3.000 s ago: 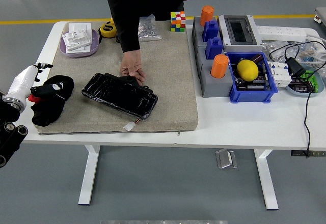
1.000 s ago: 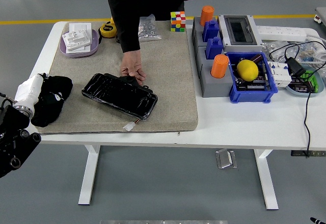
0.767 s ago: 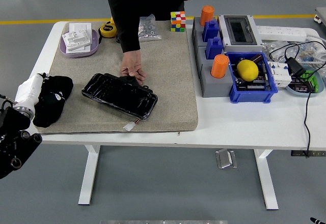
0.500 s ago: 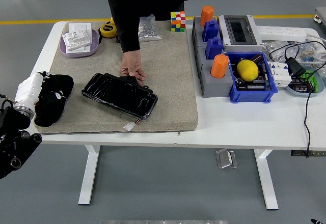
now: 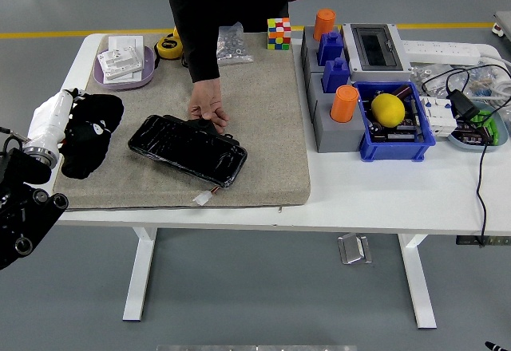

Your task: Pick the rag up,wipe the panel,place it on the desk

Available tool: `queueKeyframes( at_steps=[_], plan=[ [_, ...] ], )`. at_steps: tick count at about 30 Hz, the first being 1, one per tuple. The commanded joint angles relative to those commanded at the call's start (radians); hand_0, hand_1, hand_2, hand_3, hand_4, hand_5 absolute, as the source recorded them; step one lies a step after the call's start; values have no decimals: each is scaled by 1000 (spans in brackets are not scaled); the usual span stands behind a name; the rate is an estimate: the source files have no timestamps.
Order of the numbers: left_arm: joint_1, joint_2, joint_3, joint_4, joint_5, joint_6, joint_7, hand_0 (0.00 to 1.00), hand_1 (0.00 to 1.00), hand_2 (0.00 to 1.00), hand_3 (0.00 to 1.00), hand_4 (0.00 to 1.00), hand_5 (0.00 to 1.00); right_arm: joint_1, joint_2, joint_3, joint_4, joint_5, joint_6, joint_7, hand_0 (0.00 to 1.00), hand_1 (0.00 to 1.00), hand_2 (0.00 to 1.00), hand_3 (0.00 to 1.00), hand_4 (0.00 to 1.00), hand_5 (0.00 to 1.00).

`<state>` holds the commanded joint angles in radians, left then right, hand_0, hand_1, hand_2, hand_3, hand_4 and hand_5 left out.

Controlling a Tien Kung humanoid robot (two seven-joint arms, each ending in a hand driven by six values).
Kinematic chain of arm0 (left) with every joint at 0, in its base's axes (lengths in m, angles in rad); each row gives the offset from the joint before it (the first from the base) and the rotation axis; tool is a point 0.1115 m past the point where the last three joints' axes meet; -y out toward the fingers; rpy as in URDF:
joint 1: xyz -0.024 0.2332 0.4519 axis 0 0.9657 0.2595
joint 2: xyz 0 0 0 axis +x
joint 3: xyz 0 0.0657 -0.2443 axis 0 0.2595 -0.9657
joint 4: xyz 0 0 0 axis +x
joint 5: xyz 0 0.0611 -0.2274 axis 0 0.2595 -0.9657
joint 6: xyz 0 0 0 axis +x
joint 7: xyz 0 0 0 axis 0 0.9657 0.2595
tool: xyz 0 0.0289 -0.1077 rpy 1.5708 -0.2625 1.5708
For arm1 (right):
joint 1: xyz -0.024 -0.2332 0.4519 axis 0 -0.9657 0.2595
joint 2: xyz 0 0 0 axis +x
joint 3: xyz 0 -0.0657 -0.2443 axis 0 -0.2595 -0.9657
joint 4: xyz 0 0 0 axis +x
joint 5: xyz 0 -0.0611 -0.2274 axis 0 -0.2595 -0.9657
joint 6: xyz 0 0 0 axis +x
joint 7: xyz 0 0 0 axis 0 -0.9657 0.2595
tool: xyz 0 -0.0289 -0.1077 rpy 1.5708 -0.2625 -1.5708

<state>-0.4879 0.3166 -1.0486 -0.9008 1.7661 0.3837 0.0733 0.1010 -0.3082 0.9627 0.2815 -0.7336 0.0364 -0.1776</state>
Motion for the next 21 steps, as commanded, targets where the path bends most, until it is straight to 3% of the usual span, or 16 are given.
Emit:
queueKeyframes(
  at_steps=[7,21],
  plan=[
    [-29,-33,71,3,-7,-1,5,221,402,449,249,2,2,1,-1,-4,0,2,0,3,720,600,663,576,966,538],
    [-44,-51,170,-1,-12,-2,10,216,400,451,251,2,2,0,-9,-11,-4,9,4,3,719,600,663,578,966,537]
  ],
)
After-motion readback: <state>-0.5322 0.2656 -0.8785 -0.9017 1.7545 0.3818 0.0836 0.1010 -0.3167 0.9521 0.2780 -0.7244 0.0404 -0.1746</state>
